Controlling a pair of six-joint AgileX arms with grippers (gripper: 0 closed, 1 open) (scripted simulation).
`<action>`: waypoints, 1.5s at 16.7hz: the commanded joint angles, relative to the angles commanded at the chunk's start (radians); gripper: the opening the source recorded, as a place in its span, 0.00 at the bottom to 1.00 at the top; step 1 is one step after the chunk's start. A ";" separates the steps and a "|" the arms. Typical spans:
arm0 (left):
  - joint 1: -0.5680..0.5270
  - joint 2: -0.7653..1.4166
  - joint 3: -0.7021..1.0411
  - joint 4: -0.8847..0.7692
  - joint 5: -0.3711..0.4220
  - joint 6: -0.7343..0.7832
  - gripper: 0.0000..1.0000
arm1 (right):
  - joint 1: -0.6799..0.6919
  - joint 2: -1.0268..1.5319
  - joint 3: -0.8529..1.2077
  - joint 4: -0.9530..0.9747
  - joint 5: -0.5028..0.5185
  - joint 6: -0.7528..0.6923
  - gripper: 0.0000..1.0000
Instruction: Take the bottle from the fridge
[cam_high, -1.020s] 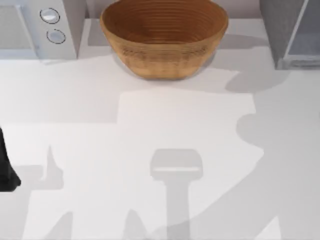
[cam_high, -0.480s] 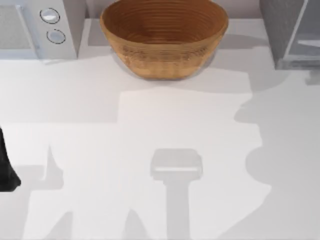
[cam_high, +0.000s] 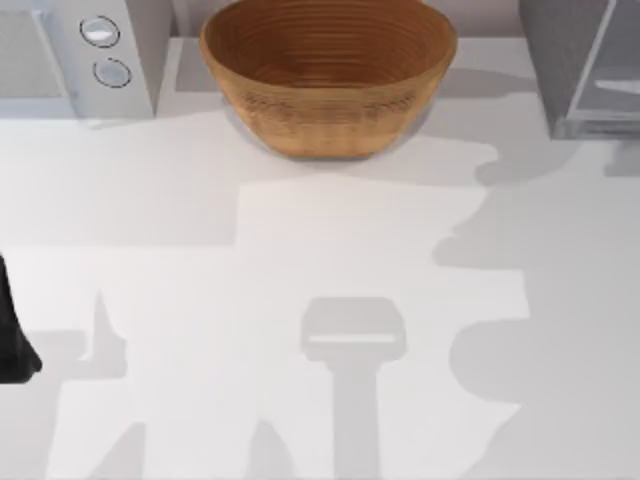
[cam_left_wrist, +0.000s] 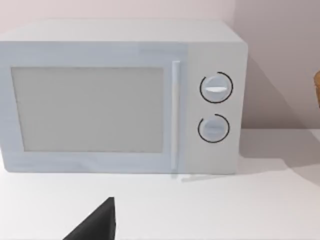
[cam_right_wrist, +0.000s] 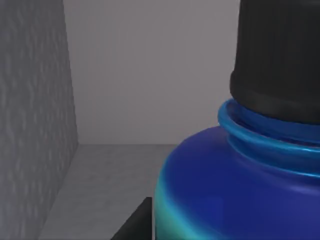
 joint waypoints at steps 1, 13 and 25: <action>0.000 0.000 0.000 0.000 0.000 0.000 1.00 | 0.008 -0.063 -0.028 -0.037 0.008 -0.002 0.00; 0.000 0.000 0.000 0.000 0.000 0.000 1.00 | 0.162 -1.337 -0.523 -0.693 0.145 -0.013 0.00; 0.000 0.000 0.000 0.000 0.000 0.000 1.00 | 0.237 -1.790 -0.761 -1.008 0.210 -0.012 0.00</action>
